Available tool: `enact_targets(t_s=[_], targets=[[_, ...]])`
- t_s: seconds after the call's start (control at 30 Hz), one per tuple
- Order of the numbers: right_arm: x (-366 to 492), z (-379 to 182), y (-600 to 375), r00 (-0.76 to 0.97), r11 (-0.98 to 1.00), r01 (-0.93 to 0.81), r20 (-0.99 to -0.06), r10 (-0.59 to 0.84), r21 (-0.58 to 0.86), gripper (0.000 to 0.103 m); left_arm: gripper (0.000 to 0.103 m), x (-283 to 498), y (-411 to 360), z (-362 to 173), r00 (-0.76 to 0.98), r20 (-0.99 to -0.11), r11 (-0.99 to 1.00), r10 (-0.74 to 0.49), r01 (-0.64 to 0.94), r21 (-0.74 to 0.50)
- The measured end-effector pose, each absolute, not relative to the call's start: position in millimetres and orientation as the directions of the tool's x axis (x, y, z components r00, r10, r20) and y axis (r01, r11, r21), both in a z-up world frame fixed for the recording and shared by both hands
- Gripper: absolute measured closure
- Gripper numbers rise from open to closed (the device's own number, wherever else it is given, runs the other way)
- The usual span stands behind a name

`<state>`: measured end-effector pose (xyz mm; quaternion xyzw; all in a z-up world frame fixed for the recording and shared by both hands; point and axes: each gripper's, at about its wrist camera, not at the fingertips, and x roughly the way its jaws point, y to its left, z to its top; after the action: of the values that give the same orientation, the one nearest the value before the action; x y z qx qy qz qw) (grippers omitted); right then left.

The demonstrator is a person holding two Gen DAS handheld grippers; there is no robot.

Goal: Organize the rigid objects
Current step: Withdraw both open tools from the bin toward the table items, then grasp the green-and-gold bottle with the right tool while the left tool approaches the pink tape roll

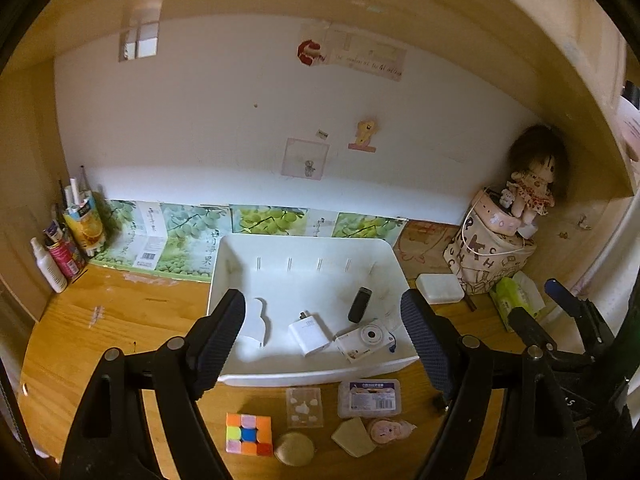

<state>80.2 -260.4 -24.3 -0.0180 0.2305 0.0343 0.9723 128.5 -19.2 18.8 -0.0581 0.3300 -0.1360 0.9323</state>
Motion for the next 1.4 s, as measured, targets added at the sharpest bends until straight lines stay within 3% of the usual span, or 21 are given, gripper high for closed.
enact_targets(t_s=[0.3,0.7,1.1,1.4], targets=[[36.2,-30.2,-290.4,0.907,0.998,-0.053,-0.421,0.034,-0.034,0.007,0.019,87.7,-38.2,4.3,0.739,-0.621,0.964,-0.261,0.17,-0.204],[-2.4,-69.4,-336.9,0.876,0.999,-0.037,-0.482,0.033,0.002,0.007,0.019,52.0,-81.4,-40.6,0.64,-0.728,0.97,-0.243,0.156,-0.187],[-7.0,-108.5,-357.8,0.82,0.997,-0.067,-0.567,0.082,0.049,0.007,0.019,59.6,-128.2,-88.6,0.446,-0.871,0.977,-0.205,0.15,-0.153],[-1.3,-135.8,-356.4,0.766,0.992,-0.125,-0.632,0.119,0.036,0.007,0.019,82.1,-146.8,-133.7,0.235,-0.947,0.976,-0.219,0.07,-0.208]])
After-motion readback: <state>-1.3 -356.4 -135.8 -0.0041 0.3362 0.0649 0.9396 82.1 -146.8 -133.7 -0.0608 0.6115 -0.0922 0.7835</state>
